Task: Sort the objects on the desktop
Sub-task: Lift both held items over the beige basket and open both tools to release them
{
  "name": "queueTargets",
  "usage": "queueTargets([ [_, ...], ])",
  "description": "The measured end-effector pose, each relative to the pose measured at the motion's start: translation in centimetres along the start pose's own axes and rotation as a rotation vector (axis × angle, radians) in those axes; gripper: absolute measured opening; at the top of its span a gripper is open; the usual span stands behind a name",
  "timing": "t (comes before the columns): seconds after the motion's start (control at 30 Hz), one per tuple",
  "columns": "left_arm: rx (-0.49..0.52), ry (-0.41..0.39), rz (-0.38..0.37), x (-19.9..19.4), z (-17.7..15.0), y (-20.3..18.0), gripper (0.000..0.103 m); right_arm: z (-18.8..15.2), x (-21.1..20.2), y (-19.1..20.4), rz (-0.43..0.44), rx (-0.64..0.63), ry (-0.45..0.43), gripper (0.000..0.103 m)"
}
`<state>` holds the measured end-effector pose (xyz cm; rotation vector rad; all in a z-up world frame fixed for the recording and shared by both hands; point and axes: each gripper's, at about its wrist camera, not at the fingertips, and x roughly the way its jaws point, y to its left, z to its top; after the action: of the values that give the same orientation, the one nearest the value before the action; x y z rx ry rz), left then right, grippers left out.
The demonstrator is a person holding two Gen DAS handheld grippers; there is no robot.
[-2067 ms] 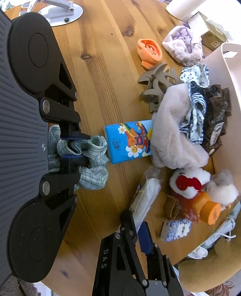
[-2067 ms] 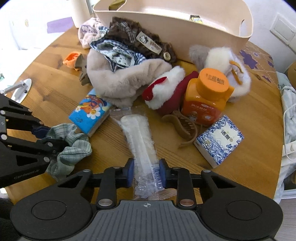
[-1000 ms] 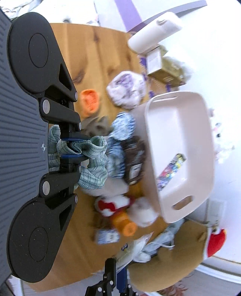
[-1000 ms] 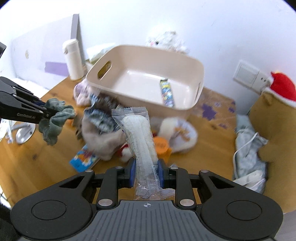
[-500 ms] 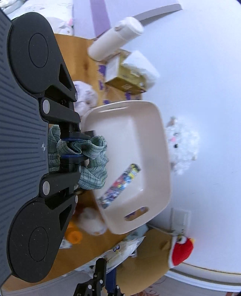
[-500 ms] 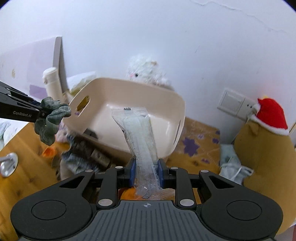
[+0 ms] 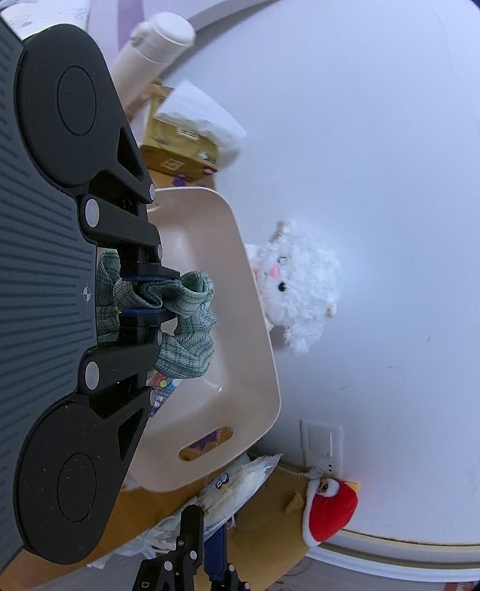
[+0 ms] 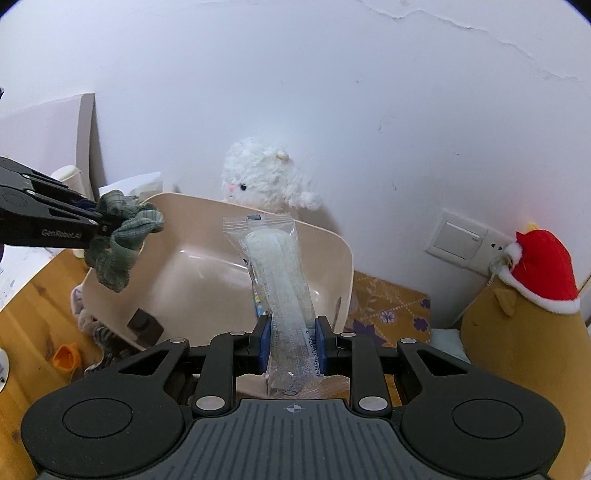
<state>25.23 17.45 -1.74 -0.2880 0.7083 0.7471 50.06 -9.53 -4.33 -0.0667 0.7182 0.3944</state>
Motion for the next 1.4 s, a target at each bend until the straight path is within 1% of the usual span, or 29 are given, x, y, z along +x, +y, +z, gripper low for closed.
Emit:
queueTargets([
  [0.13, 0.011, 0.022, 0.011, 2.4, 0.6, 0.0, 0.012, 0.6, 2.3, -0.2, 0.002, 0.015, 0.028, 0.023],
  [0.3, 0.033, 0.085, 0.011, 5.2, 0.6, -0.2, 0.012, 0.8, 5.2, 0.1, 0.001, 0.036, 0.072, 0.023],
  [0.43, 0.018, 0.153, -0.004, 7.4, 0.1, 0.0, 0.012, 1.0, 7.4, 0.7, 0.018, 0.065, 0.112, 0.023],
  [0.57, 0.015, 0.206, 0.009, 9.2, -0.5, 0.1, 0.012, 1.1, 9.2, 1.0, 0.027, 0.092, 0.145, 0.023],
  [0.67, 0.018, 0.260, 0.011, 10.7, -0.9, 0.2, 0.012, 1.0, 10.6, 1.2, 0.039, 0.104, 0.190, 0.024],
  [0.83, 0.017, 0.381, 0.008, 13.2, -2.2, 0.1, 0.013, 0.6, 12.1, 1.6, 0.036, 0.092, 0.256, 0.024],
  [0.87, 0.023, 0.392, 0.012, 13.5, -2.5, 0.1, 0.013, 0.5, 12.2, 1.6, 0.036, 0.093, 0.263, 0.024],
  [0.97, 0.043, 0.392, 0.025, 13.5, -2.9, -0.1, 0.014, 0.3, 12.5, 1.5, 0.039, 0.104, 0.273, 0.025],
  [1.0, 0.045, 0.390, 0.021, 13.4, -2.9, -0.2, 0.015, 0.3, 12.4, 1.5, 0.039, 0.109, 0.274, 0.031],
  [1.03, 0.043, 0.388, 0.019, 13.3, -2.8, -0.1, 0.022, 0.2, 12.3, 1.5, 0.042, 0.108, 0.270, 0.032],
  [1.07, 0.039, 0.385, 0.015, 13.2, -2.8, 0.0, 0.030, 0.3, 12.1, 1.6, 0.040, 0.105, 0.264, 0.036],
  [1.1, 0.034, 0.382, 0.017, 13.1, -2.7, 0.1, 0.035, 0.3, 11.8, 1.6, 0.036, 0.101, 0.253, 0.041],
  [1.13, 0.028, 0.379, 0.021, 12.9, -2.6, 0.2, 0.049, 0.3, 11.5, 1.6, 0.032, 0.099, 0.245, 0.044],
  [1.17, 0.024, 0.375, 0.022, 12.7, -2.4, 0.3, 0.065, 0.4, 11.2, 1.5, 0.025, 0.100, 0.235, 0.051],
  [1.2, 0.025, 0.368, 0.022, 12.5, -2.3, 0.3, 0.070, 0.5, 10.8, 1.4, 0.019, 0.103, 0.222, 0.056],
  [1.23, 0.028, 0.357, 0.023, 12.2, -2.1, 0.2, 0.072, 0.6, 10.4, 1.2, 0.021, 0.106, 0.208, 0.058],
  [1.3, 0.037, 0.342, 0.027, 11.6, -2.0, 0.0, 0.073, 0.6, 9.4, 0.8, 0.022, 0.113, 0.183, 0.068],
  [1.37, 0.032, 0.337, 0.027, 11.2, -1.7, 0.0, 0.075, 0.5, 8.5, 0.4, 0.015, 0.118, 0.162, 0.072],
  [1.4, 0.022, 0.335, 0.025, 10.9, -1.5, 0.0, 0.075, 0.4, 8.1, 0.2, 0.013, 0.115, 0.155, 0.072],
])
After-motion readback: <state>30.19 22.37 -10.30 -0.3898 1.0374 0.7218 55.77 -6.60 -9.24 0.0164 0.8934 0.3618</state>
